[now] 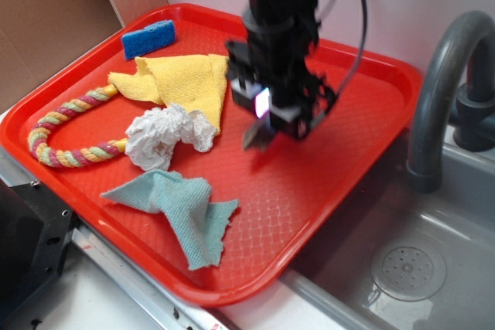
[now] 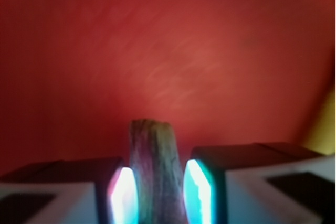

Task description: Grab the wood chip.

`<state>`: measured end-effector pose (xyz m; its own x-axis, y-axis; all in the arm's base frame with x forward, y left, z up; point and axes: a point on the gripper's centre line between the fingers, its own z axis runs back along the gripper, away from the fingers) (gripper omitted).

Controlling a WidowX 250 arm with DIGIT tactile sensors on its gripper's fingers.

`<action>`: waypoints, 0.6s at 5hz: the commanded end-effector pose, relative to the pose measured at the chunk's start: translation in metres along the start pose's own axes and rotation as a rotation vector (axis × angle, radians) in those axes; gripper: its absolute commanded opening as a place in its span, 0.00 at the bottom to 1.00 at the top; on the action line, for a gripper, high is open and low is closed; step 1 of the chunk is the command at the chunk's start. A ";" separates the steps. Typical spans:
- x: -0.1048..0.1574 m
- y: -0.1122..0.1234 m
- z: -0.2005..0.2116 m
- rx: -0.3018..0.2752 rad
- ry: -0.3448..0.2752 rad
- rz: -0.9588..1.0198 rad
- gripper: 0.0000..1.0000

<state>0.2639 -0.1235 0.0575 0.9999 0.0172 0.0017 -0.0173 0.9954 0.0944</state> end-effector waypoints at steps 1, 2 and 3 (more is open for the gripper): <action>-0.021 0.047 0.112 -0.121 -0.236 0.082 0.00; -0.043 0.077 0.156 -0.204 -0.260 0.125 0.00; -0.054 0.093 0.171 -0.213 -0.280 0.200 0.00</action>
<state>0.2126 -0.0503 0.2256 0.9530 0.2005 0.2271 -0.1759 0.9765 -0.1244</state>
